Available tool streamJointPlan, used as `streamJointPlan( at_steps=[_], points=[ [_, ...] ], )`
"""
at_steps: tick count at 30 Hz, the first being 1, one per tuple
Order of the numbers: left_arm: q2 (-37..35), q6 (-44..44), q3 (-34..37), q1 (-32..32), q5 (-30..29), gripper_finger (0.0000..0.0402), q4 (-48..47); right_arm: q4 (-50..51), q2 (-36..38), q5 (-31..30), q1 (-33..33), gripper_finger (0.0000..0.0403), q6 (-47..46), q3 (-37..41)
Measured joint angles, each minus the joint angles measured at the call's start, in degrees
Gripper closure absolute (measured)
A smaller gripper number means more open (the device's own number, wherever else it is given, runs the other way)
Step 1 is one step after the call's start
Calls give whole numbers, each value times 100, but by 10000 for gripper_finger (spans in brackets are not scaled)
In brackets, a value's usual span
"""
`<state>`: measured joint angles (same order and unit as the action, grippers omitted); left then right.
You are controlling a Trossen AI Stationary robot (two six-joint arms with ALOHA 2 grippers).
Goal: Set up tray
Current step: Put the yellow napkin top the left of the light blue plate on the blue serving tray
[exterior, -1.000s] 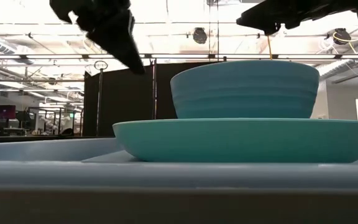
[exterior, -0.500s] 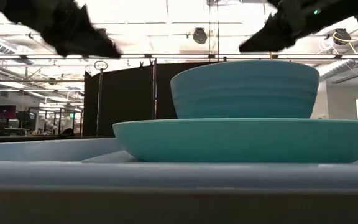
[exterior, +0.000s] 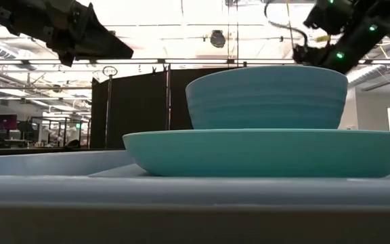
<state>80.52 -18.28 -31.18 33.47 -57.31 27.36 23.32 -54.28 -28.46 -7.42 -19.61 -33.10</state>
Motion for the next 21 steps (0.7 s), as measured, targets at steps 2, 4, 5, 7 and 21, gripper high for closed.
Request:
streamJointPlan(
  at_steps=[2,4,5,7,21],
  points=[
    [4,63,0,-7,25,395,-12,275,-61,2,-76,280,-23,-1],
    [2,68,0,-7,23,398,2,653,-122,-3,-94,280,-116,-2],
    [2,69,0,-7,18,397,0,784,-154,5,-102,280,-249,2],
    [4,132,0,-7,-13,389,45,1023,-251,18,-125,280,-476,2],
    [4,210,-4,-44,30,384,122,1320,-1075,777,-151,233,-666,0]
  ],
)
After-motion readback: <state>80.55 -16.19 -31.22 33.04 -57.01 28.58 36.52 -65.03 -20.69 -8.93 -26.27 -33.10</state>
